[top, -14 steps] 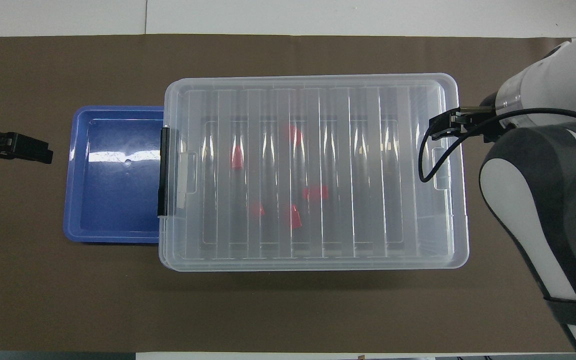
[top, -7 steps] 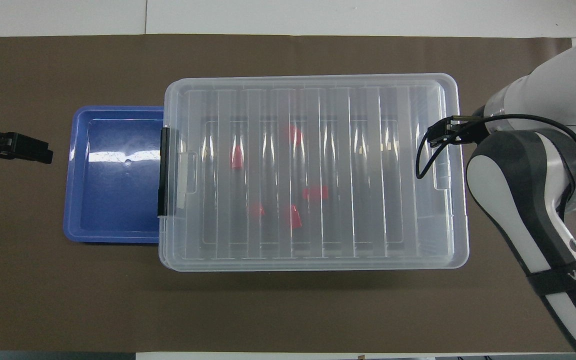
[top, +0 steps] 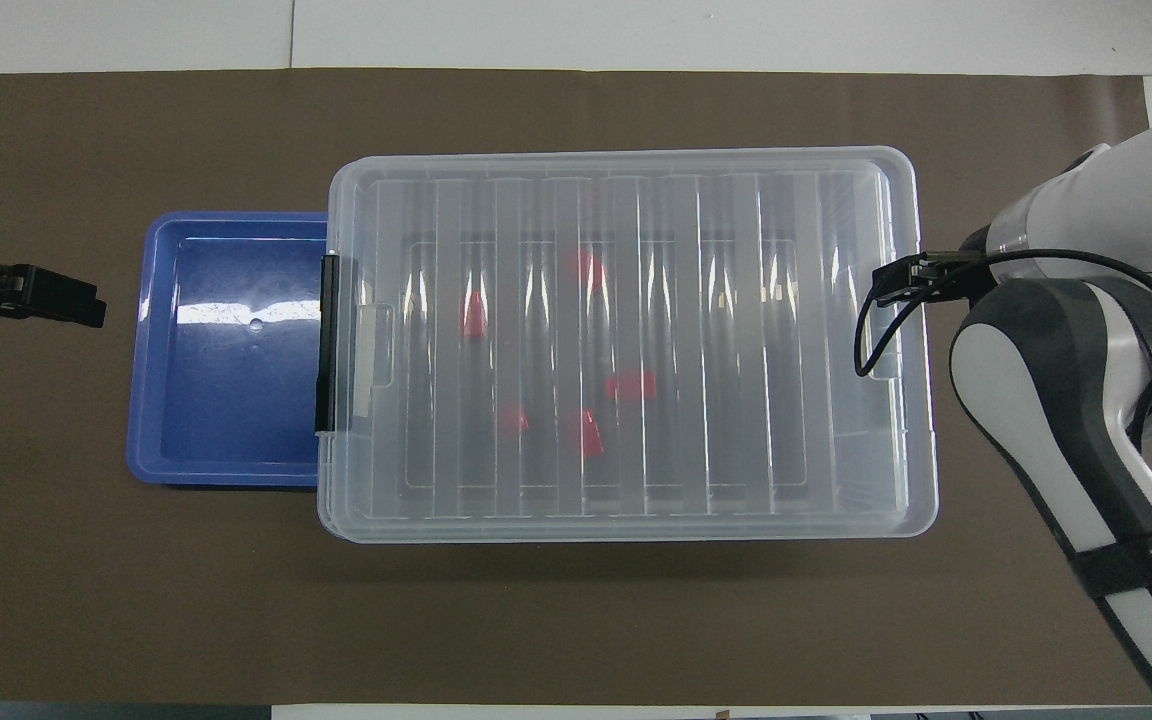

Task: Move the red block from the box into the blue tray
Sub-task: 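Move the right gripper to the edge of the clear lid, then slide the clear lid away from the blue tray with the right gripper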

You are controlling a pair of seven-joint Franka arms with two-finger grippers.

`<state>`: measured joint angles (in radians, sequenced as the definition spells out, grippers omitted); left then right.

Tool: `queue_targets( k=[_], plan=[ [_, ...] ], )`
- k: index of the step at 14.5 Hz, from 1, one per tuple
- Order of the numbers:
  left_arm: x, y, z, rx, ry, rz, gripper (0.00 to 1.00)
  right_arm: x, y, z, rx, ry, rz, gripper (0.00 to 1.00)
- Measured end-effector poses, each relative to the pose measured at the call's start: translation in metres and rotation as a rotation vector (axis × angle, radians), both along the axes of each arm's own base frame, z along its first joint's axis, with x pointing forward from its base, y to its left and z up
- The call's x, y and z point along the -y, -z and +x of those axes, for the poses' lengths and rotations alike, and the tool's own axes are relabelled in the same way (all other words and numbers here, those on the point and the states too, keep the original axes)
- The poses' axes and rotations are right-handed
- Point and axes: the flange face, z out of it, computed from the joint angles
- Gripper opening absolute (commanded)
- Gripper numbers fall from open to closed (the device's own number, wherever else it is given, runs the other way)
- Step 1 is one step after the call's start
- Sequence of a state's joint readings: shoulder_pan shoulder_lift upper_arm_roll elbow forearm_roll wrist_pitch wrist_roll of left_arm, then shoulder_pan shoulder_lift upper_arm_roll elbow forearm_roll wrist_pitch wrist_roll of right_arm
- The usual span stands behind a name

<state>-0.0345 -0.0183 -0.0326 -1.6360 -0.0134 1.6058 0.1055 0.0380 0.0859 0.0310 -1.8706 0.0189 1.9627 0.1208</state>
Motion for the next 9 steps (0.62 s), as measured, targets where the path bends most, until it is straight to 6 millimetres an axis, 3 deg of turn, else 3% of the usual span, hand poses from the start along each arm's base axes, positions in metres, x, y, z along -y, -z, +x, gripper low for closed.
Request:
queue_targets(
  k=[4, 9],
  plan=[
    [0.001, 0.000, 0.000, 0.000, 0.002, 0.000, 1.00, 0.019, 0.012, -0.005, 0.011, -0.025, 0.000, 1.00],
    [0.001, 0.000, 0.000, 0.000, 0.002, 0.000, 1.00, 0.042, 0.011, -0.007, 0.018, -0.066, -0.002, 1.00]
  ],
)
